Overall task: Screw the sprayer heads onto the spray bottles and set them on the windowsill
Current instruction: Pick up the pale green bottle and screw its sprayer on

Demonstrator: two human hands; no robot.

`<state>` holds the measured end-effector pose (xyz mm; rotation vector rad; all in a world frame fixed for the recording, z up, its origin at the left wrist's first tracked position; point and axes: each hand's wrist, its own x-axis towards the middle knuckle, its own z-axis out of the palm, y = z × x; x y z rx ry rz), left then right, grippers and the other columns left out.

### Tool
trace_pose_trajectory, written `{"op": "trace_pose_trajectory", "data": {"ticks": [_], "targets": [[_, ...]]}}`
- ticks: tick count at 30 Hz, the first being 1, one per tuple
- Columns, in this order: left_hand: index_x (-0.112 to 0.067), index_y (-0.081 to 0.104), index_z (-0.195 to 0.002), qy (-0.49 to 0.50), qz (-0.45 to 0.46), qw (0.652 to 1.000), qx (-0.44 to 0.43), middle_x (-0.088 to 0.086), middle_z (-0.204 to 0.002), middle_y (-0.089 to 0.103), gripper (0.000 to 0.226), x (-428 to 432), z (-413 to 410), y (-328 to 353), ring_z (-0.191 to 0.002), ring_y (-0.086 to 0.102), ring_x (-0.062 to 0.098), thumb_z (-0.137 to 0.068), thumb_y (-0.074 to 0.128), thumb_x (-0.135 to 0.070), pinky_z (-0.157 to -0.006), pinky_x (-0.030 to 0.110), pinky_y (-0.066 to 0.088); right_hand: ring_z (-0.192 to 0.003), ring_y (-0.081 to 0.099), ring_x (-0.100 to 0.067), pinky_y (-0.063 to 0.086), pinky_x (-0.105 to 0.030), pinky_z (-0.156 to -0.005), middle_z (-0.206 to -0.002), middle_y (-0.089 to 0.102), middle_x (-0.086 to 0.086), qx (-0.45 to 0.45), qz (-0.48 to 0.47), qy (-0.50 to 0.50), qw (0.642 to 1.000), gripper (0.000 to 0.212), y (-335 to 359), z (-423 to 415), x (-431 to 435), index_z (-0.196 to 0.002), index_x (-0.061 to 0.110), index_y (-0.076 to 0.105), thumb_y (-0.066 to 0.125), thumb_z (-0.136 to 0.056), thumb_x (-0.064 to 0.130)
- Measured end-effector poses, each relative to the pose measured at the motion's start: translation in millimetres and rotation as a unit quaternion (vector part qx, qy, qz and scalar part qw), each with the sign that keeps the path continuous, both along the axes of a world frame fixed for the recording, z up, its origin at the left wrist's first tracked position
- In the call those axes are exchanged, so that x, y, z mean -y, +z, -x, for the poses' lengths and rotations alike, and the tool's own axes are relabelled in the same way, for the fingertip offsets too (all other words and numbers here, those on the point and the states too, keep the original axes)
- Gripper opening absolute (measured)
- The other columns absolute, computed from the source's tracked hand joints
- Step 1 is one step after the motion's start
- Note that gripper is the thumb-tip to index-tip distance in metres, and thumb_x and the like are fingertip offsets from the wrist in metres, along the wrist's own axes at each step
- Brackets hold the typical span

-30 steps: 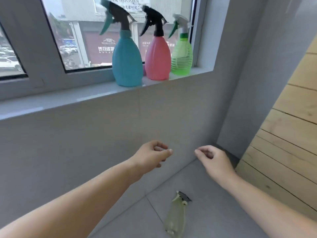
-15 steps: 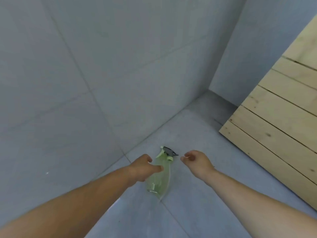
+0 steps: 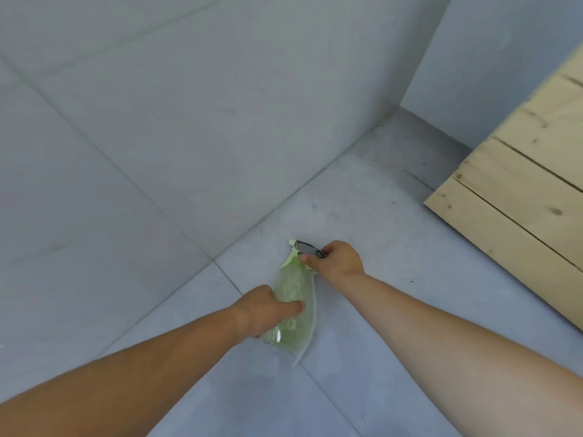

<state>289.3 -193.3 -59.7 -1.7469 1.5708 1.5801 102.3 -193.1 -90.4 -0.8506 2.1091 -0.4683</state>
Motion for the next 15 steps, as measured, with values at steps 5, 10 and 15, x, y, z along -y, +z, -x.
{"op": "trace_pose_trajectory", "data": {"ticks": [5, 10, 15], "targets": [[-0.026, 0.053, -0.094, 0.039, -0.01, 0.999, -0.01, -0.002, -0.098, 0.066, 0.037, -5.7, -1.7, 3.1, -0.087, 0.067, 0.014, -0.081, 0.077, -0.051, -0.066, 0.029, 0.059, -0.038, 0.043, -0.01, 0.028, -0.017, -0.033, -0.03, 0.04, 0.011, 0.019, -0.027, -0.006, 0.999, 0.049, 4.8, -0.7, -3.8, -0.045, 0.019, 0.046, 0.082, -0.067, 0.042], [-0.024, 0.052, -0.101, 0.071, -0.025, 0.997, -0.016, 0.003, -0.112, 0.066, 0.046, -11.8, -9.7, 11.3, -0.106, 0.07, 0.024, -0.075, 0.08, -0.049, -0.092, 0.044, 0.063, -0.067, 0.066, -0.028, 0.062, -0.047, -0.074, -0.074, 0.063, -0.012, 0.148, -0.01, -0.081, 0.986, 0.036, 16.3, -5.5, -8.1, -0.072, 0.011, 0.053, 0.086, -0.07, 0.024], [-0.022, 0.051, -0.114, 0.065, -0.018, 0.997, -0.048, 0.001, -0.109, 0.066, 0.053, -10.4, -11.5, 37.7, -0.092, 0.07, 0.018, -0.078, 0.08, -0.046, -0.076, 0.036, 0.063, -0.095, 0.07, -0.03, 0.062, -0.035, -0.069, -0.104, 0.066, -0.016, 0.228, 0.032, -0.128, 0.965, 0.035, 49.5, 1.5, -22.0, -0.107, 0.004, 0.063, 0.081, -0.077, 0.009]]}}
